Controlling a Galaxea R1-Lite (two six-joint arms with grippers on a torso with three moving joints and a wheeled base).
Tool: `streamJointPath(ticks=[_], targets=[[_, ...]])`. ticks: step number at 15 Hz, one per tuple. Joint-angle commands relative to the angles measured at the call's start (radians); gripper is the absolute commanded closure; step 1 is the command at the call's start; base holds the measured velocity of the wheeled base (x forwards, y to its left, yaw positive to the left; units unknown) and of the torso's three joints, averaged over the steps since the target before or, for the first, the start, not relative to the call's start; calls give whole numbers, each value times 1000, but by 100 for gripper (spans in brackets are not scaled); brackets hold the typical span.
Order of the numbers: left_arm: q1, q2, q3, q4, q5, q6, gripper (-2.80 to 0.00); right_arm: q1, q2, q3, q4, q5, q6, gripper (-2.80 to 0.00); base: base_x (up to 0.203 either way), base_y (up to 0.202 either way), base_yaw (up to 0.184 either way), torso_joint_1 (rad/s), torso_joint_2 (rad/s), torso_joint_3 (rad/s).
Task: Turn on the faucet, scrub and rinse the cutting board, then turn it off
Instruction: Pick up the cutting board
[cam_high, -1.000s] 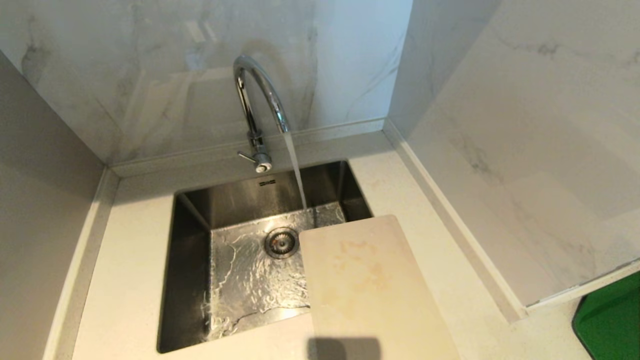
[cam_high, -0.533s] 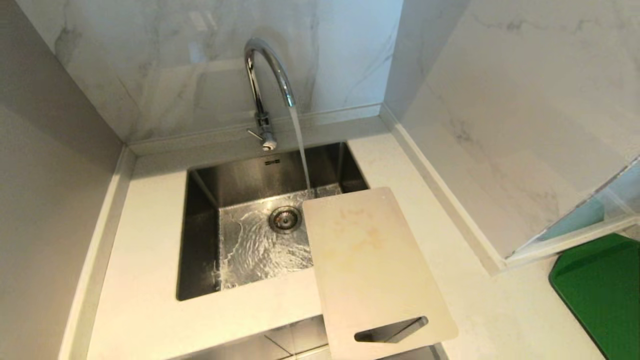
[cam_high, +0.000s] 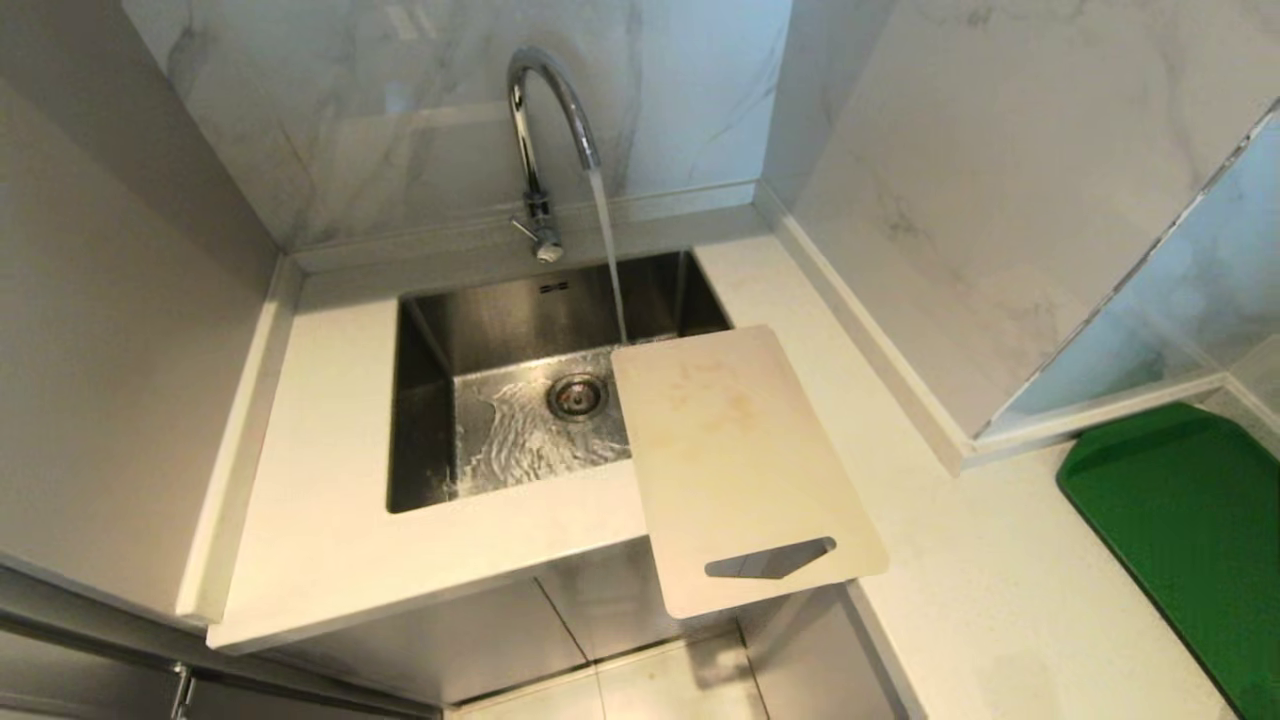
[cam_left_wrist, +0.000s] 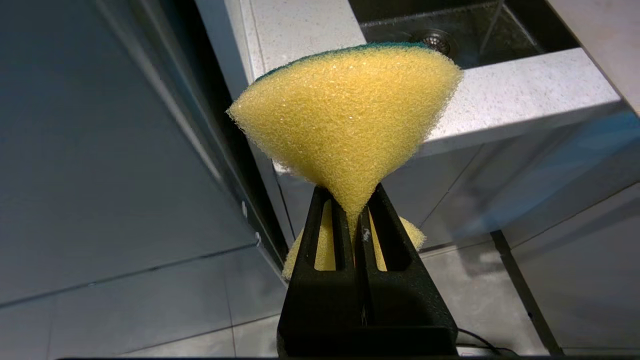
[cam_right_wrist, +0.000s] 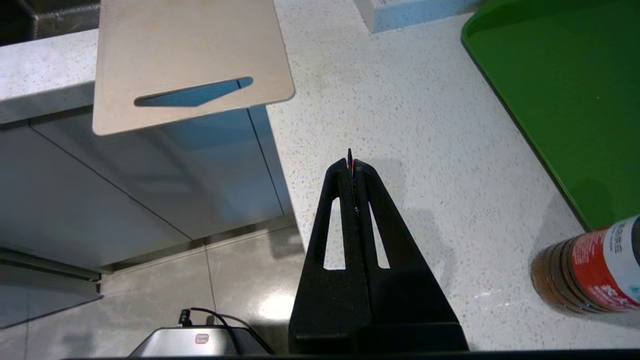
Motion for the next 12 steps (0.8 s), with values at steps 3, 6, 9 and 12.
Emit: streamJointPath(ticks=[3, 6, 9, 12], targets=[[0, -3, 3, -1, 1, -1, 0, 0, 0, 0, 0, 0, 1, 0, 0, 0, 0, 9, 2, 0], [0, -3, 3, -1, 1, -1, 0, 0, -1, 1, 0, -1, -3, 0, 0, 0, 0, 0, 0, 0], [0, -3, 2, -1, 1, -1, 0, 0, -1, 1, 0, 0, -1, 0, 0, 0, 0, 0, 0, 0], [0, -3, 2, -1, 1, -1, 0, 0, 0, 0, -5, -1, -3, 0, 0, 0, 0, 0, 0, 0]])
